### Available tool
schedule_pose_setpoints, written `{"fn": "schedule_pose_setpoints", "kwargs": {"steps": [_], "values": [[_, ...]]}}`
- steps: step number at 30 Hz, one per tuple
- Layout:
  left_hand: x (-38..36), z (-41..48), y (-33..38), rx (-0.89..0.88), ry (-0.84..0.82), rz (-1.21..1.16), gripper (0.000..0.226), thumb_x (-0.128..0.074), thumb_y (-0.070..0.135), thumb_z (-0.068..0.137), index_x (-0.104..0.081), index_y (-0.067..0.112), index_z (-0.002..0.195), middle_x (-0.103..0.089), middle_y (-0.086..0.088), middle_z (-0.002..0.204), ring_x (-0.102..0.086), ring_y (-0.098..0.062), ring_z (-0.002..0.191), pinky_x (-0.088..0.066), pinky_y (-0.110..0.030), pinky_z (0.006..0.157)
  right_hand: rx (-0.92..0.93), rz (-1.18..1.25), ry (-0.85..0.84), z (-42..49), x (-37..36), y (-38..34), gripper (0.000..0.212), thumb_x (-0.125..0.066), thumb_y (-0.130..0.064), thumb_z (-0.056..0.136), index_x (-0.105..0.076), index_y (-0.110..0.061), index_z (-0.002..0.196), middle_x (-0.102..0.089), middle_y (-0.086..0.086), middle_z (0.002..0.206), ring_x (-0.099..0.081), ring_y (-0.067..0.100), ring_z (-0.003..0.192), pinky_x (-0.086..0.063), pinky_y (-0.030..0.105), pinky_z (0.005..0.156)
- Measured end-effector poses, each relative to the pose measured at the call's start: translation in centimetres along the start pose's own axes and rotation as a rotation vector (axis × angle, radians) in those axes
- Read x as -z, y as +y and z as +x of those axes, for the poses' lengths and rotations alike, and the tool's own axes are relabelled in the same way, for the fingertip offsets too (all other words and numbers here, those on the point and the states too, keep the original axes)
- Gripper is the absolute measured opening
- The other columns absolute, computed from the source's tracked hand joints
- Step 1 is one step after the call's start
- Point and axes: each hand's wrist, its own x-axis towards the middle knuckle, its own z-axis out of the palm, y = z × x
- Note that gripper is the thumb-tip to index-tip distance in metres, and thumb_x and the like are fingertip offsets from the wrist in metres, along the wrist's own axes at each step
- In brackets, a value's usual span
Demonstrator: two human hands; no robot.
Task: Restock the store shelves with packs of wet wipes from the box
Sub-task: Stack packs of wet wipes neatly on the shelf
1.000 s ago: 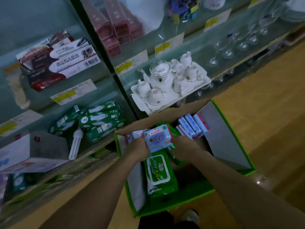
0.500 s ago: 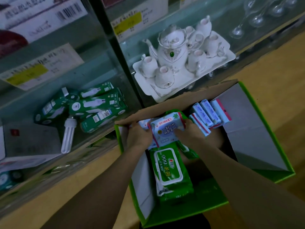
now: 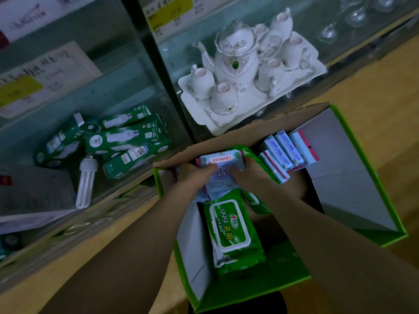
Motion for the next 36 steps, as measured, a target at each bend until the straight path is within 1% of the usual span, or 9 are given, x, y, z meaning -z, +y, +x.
{"fn": "schedule_pose_setpoints", "kwargs": {"steps": [5,7,10,13,17,22,24,31,36], "values": [[-0.1,-1.0,0.7,0.063,-0.143,-0.205,0.085,-0.082,0.050,0.052,-0.057,0.011,0.124,-0.068,-0.013,0.108,-0.067,-0.030,0.093,-0.056,-0.043,0.084,0.011,0.004,-0.026,0.3,0.0,0.0,0.047,-0.047,-0.026,0.098,-0.037,-0.007,0.139,-0.052,0.014,0.122,-0.050,0.026,0.103,-0.040,0.037,0.084],[-0.4,-1.5,0.7,0.103,-0.221,-0.294,0.062,-0.080,0.043,0.065,-0.061,0.012,0.115,-0.069,-0.013,0.099,-0.067,-0.027,0.085,-0.057,-0.042,0.081,0.045,0.009,-0.028,0.1,0.1,-0.1,0.039,-0.045,-0.021,0.100,-0.044,-0.003,0.134,-0.049,0.009,0.109,-0.046,0.022,0.095,-0.038,0.034,0.081],[-0.4,-2.0,0.2,0.140,-0.310,-0.290,0.027,-0.071,0.033,0.084,-0.065,0.015,0.103,-0.070,-0.011,0.089,-0.066,-0.028,0.082,-0.056,-0.043,0.082,0.048,0.049,-0.097,-0.7,0.1,-0.2,0.034,-0.042,-0.021,0.102,-0.051,0.000,0.127,-0.057,0.018,0.114,-0.050,0.024,0.092,-0.038,0.031,0.074],[0.8,-2.7,0.0,0.152,-0.363,-0.281,0.026,-0.069,0.033,0.084,-0.065,0.014,0.101,-0.070,-0.011,0.093,-0.066,-0.028,0.083,-0.055,-0.042,0.080,0.021,0.093,-0.126,-1.8,0.0,0.0,0.044,-0.046,-0.035,0.099,-0.053,-0.001,0.127,-0.058,0.019,0.123,-0.054,0.027,0.098,-0.038,0.030,0.078],[2.2,-3.6,0.7,0.198,-0.481,-0.300,0.033,-0.066,0.035,0.085,-0.066,0.011,0.107,-0.069,-0.015,0.110,-0.065,-0.030,0.095,-0.052,-0.043,0.087,-0.073,0.258,-0.148,-3.2,0.9,-0.2,0.053,-0.052,-0.054,0.092,-0.054,-0.010,0.121,-0.058,0.011,0.111,-0.059,0.025,0.092,-0.047,0.035,0.080],[2.0,-5.1,2.3,0.234,-0.565,-0.372,0.062,-0.059,0.061,0.080,-0.065,0.013,0.119,-0.067,-0.016,0.119,-0.062,-0.033,0.110,-0.050,-0.048,0.092,-0.045,0.325,-0.136,-4.4,3.7,0.2,0.052,-0.053,-0.056,0.090,-0.054,-0.013,0.117,-0.061,0.012,0.115,-0.062,0.032,0.102,-0.055,0.045,0.085],[1.6,-5.6,3.1,0.263,-0.592,-0.393,0.068,-0.057,0.067,0.078,-0.066,0.011,0.117,-0.068,-0.017,0.115,-0.063,-0.033,0.108,-0.051,-0.047,0.087,-0.021,0.351,-0.155,-4.8,4.9,0.8,0.051,-0.054,-0.054,0.090,-0.054,-0.013,0.120,-0.062,0.010,0.115,-0.062,0.031,0.101,-0.055,0.043,0.082],[0.0,-8.3,5.4,0.184,-0.585,-0.346,0.041,-0.054,0.046,0.092,-0.069,0.007,0.096,-0.074,-0.014,0.084,-0.066,-0.026,0.082,-0.050,-0.038,0.070,-0.013,0.515,-0.221,-6.7,7.6,2.1,0.049,-0.067,-0.046,0.085,-0.055,-0.023,0.126,-0.066,0.005,0.115,-0.063,0.026,0.100,-0.052,0.035,0.074],[-1.0,-9.9,7.2,0.093,-0.520,-0.359,0.048,-0.064,0.043,0.087,-0.067,0.006,0.117,-0.069,-0.018,0.112,-0.064,-0.032,0.107,-0.046,-0.049,0.101,-0.020,0.619,-0.244,-9.0,9.9,2.4,0.029,-0.070,-0.038,0.084,-0.056,-0.028,0.107,-0.068,0.005,0.106,-0.065,0.025,0.093,-0.056,0.041,0.076]]}}
